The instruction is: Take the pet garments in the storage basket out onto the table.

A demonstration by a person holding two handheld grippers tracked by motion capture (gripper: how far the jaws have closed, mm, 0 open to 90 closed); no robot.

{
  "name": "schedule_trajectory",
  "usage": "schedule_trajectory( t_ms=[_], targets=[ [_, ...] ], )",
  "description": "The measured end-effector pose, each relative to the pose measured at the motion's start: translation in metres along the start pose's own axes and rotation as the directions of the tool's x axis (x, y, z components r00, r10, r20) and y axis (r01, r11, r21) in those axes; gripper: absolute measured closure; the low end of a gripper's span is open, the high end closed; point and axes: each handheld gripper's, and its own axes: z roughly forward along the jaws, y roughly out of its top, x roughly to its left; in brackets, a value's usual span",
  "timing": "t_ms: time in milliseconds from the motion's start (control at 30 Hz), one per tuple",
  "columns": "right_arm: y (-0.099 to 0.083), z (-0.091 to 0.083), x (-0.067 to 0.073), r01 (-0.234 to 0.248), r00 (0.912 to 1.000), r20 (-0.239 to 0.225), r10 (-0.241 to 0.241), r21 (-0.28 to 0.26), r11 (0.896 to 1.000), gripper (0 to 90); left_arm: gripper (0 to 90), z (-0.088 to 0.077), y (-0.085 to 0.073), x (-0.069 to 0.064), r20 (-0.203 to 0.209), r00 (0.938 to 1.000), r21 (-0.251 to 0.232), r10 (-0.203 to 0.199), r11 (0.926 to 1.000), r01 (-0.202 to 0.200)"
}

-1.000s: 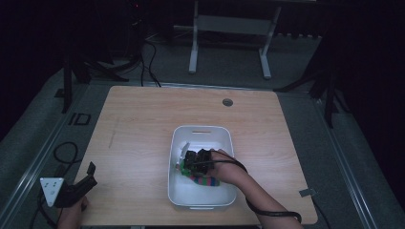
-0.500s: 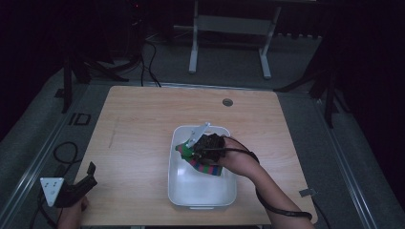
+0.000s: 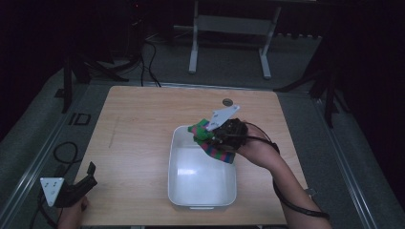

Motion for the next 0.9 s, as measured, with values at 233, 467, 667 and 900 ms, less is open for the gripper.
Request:
schedule_trajectory(
  t_ms=[233,467,667,900],
  targets=[
    [-0.026,-0.022,-0.020,-0.064,0.9963,0.057,0.064,-0.013,0.998,67.4,1.9,0.000,0.000,0.000,-0.002,1.0000,0.000,0.002,1.0000,-0.002],
    [-0.055,-0.032,-0.036,-0.124,0.9865,0.107,0.124,-0.008,0.992,67.3,1.8,0.000,0.000,0.000,-0.002,1.0000,0.001,0.005,1.0000,-0.005],
    [-0.082,-0.036,-0.049,-0.178,0.9733,0.149,0.174,0.015,0.984,67.3,1.8,0.000,0.000,-0.001,-0.002,1.0000,0.000,0.004,1.0000,-0.004],
    [-0.117,-0.034,-0.056,-0.239,0.9578,0.171,0.231,0.031,0.970,67.3,1.9,0.000,0.000,-0.001,-0.003,1.0000,0.000,0.003,1.0000,-0.003]
  ],
)
